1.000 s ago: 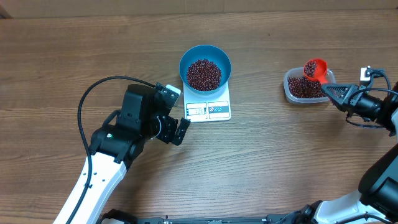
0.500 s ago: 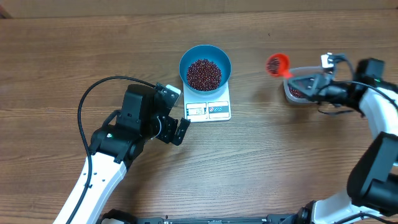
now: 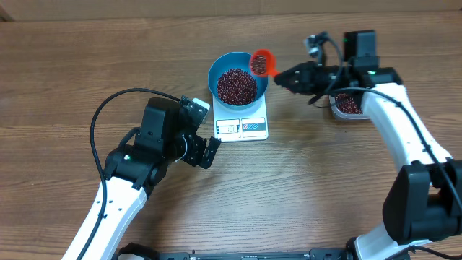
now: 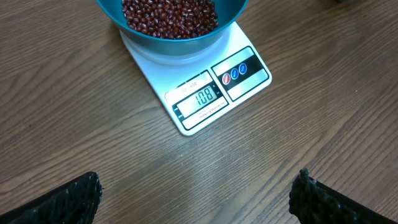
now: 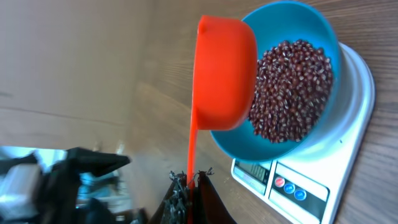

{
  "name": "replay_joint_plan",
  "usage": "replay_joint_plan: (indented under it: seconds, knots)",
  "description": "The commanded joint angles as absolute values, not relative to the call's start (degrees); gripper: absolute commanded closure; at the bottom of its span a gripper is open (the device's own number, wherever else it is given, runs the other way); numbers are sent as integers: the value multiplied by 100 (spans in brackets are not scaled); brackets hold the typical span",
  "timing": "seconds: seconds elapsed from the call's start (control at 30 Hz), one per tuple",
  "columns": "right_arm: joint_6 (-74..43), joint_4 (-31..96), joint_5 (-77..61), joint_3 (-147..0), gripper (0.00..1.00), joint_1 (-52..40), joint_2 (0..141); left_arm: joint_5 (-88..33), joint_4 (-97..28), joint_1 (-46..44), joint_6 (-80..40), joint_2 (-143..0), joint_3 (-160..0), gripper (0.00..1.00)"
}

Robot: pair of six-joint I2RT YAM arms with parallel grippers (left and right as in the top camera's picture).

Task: Scoop item into bowl and weigh 150g on scale
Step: 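Lift the filled red scoop and carry it over the blue bowl, then tip the red scoop to pour beans into the blue bowl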

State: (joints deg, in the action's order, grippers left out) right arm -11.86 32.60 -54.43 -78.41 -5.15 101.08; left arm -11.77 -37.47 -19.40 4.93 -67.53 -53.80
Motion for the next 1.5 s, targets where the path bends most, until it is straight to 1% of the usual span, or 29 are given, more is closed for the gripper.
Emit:
replay_joint_plan:
  seconds: [0.0, 0.17, 0.4, 0.63, 0.97, 1.47]
  knots:
    - [-1372, 3175, -4228, -8018, 96, -904, 9896, -1157, -3726, -1914, 622, -6751, -5345, 0]
    - [-1282, 3131, -2956, -8023, 96, -1365, 9896, -1157, -3728, -1914, 624, -6751, -5345, 1]
    - [-945, 2982, -2217, -8038, 96, -1750, 9896, -1157, -3726, -1914, 622, -6751, -5345, 0]
    - [-670, 2941, -1865, -8040, 96, -1855, 9896, -1157, -3726, -1914, 624, -6751, -5345, 1]
    - [-436, 2917, -1750, -8077, 96, -1973, 9894, -1157, -3726, -1914, 622, -6751, -5345, 1]
    - [-172, 3127, 93, -8246, 96, -2637, 9872, -1157, -3726, -1914, 624, -6751, -5345, 0]
